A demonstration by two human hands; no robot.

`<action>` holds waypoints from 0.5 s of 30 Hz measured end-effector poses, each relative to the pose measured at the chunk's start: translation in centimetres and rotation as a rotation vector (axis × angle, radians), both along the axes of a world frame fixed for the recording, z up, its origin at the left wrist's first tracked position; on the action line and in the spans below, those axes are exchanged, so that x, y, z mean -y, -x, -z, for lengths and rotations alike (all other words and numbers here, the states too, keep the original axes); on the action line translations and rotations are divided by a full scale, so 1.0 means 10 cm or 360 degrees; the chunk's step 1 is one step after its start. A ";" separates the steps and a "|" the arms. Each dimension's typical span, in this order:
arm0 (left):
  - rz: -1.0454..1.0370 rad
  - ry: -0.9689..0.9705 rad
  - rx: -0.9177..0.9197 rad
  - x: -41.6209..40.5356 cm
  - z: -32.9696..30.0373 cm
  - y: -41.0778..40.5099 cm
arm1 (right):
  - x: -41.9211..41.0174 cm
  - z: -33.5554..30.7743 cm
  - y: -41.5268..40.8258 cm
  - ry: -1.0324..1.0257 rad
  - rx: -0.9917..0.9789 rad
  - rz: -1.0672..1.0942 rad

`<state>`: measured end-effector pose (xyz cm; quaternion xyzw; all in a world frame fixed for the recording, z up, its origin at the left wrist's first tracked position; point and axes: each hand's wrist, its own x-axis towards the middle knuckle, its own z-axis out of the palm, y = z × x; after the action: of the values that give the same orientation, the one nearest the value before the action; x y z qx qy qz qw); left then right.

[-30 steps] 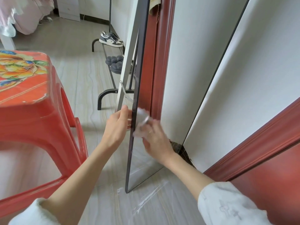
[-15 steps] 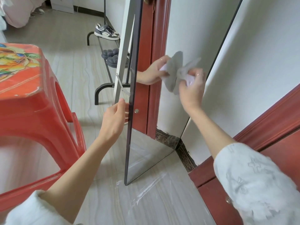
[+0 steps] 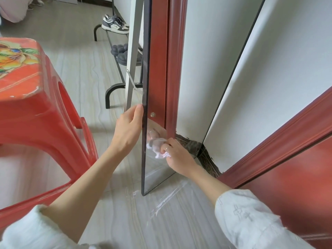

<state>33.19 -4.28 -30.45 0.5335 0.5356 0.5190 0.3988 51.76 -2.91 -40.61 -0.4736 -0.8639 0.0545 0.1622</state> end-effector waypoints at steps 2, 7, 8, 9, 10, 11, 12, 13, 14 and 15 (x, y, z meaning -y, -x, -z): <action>0.0038 -0.0013 -0.0017 0.03 0.01 -0.03 | -0.09 -0.17 -0.11 -0.0034 -0.0050 0.0191; 0.0034 -0.0114 -0.0187 0.07 0.11 -0.08 | -0.54 -0.94 -0.18 -0.0604 -0.1181 0.0816; 0.0040 -0.0112 -0.0207 0.06 0.12 -0.08 | -0.63 -1.08 -0.16 -0.0580 -0.1359 0.0920; 0.0048 -0.0107 -0.0211 0.06 0.13 -0.08 | -0.70 -1.15 -0.13 -0.0528 -0.1465 0.0957; 0.0053 -0.0103 -0.0214 0.05 0.14 -0.08 | -0.75 -1.13 -0.09 -0.0497 -0.1506 0.0941; 0.0054 -0.0104 -0.0222 0.04 0.15 -0.07 | -0.76 -1.07 -0.03 -0.0513 -0.1483 0.0921; 0.0050 -0.0112 -0.0233 0.03 0.16 -0.08 | -0.74 -0.92 0.02 -0.0550 -0.1415 0.0892; 0.0053 -0.0133 -0.0243 0.03 0.18 -0.08 | -0.69 -0.72 0.08 -0.0574 -0.1335 0.0842; 0.0061 -0.0157 -0.0247 0.03 0.19 -0.09 | -0.61 -0.51 0.13 -0.0575 -0.1282 0.0776; 0.0067 -0.0170 -0.0242 0.03 0.20 -0.10 | -0.51 -0.31 0.17 -0.0515 -0.1257 0.0727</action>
<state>34.22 -4.57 -32.44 0.6031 0.5247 0.4963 0.3387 50.08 2.15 -37.50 -0.5630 -0.6075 0.0581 0.5573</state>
